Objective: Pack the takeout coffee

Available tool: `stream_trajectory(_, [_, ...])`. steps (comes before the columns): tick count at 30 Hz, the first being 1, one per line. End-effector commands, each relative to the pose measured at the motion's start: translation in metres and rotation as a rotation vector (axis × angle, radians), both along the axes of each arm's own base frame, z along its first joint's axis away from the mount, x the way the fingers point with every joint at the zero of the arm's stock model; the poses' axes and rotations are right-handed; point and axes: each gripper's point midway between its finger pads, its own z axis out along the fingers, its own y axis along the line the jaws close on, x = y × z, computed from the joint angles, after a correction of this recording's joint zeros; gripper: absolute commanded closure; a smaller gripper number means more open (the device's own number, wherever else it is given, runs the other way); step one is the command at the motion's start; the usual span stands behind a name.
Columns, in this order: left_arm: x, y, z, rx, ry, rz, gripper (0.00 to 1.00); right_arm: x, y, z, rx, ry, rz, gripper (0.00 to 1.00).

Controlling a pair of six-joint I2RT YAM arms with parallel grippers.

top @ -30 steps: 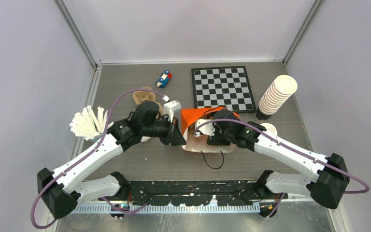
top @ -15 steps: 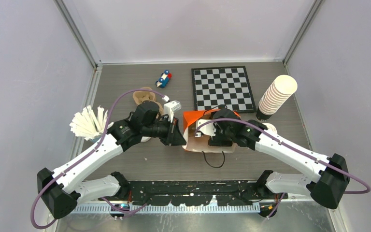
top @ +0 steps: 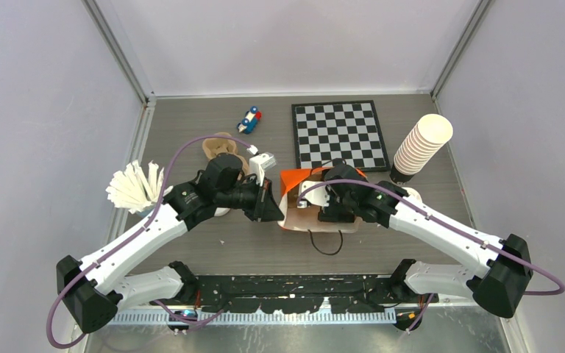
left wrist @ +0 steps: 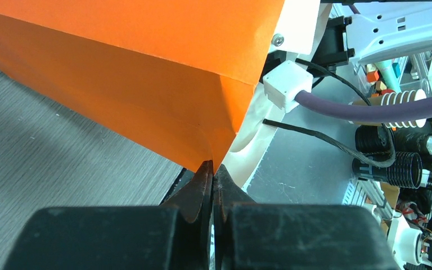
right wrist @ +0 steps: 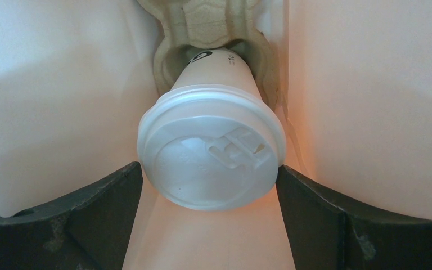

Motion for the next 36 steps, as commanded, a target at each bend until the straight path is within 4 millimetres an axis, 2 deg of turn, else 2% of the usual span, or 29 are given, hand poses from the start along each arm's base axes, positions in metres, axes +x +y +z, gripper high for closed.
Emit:
stream_trajectory(1, [-0.005, 0.0, 0.016, -0.032, -0.015, -0.018, 1.0, 0.011, -0.009, 0.022, 0.0, -0.069, -0.063, 0.08])
stream_trajectory(26, [-0.007, 0.001, 0.017, -0.035, -0.015, -0.019, 1.0, 0.012, 0.001, 0.041, 0.127, -0.097, -0.097, 0.07])
stream_trajectory(36, [-0.007, 0.001, 0.017, -0.035, -0.013, -0.02, 1.0, 0.012, 0.0, 0.04, 0.127, -0.092, -0.106, 0.07])
